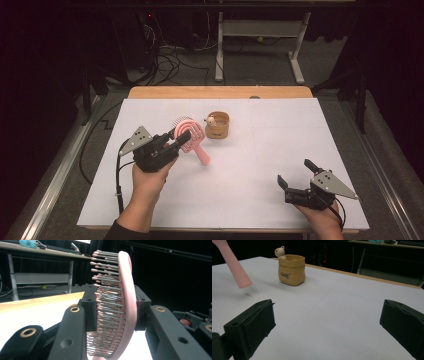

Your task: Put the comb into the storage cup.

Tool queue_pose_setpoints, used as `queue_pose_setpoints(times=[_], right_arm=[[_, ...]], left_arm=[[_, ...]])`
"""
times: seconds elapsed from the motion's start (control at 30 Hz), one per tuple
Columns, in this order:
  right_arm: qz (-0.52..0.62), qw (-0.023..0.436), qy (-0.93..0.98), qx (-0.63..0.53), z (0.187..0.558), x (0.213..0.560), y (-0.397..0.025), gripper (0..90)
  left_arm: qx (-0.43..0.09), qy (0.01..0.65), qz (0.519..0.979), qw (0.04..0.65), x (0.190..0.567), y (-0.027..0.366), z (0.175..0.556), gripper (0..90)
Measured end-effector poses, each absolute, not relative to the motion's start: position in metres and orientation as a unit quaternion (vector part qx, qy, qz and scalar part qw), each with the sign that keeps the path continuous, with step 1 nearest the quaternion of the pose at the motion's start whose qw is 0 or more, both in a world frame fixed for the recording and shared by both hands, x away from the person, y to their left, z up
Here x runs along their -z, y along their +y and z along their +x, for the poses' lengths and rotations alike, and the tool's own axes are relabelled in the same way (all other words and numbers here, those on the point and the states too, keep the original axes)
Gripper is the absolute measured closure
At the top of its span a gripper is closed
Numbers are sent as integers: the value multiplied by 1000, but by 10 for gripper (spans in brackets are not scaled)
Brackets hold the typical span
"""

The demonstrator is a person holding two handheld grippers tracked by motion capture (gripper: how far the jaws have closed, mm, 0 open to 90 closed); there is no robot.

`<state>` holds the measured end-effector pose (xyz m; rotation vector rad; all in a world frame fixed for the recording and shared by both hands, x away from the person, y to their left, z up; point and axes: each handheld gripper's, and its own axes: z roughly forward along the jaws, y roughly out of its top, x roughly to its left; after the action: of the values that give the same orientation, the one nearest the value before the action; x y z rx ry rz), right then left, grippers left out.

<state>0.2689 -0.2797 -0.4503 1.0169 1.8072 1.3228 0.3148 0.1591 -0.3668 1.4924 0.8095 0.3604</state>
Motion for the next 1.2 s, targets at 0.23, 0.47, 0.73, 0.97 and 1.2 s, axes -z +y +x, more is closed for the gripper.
queue_pose_setpoints(times=[0.23,0.47,0.73,0.97,1.2], right_arm=[[388,334,693,-508,270,451,-280,1],[384,333,694,-510,270,450,-278,1],[382,333,694,-512,270,449,-278,1],[380,332,694,-513,270,448,-278,1],[375,334,696,-513,272,447,-276,1]], left_arm=[[-157,352,654,651,360,153,317,631],[-161,351,649,656,354,145,322,631],[-160,350,647,658,348,139,328,631],[-162,348,642,664,338,134,334,631],[-165,349,639,665,333,130,339,631]])
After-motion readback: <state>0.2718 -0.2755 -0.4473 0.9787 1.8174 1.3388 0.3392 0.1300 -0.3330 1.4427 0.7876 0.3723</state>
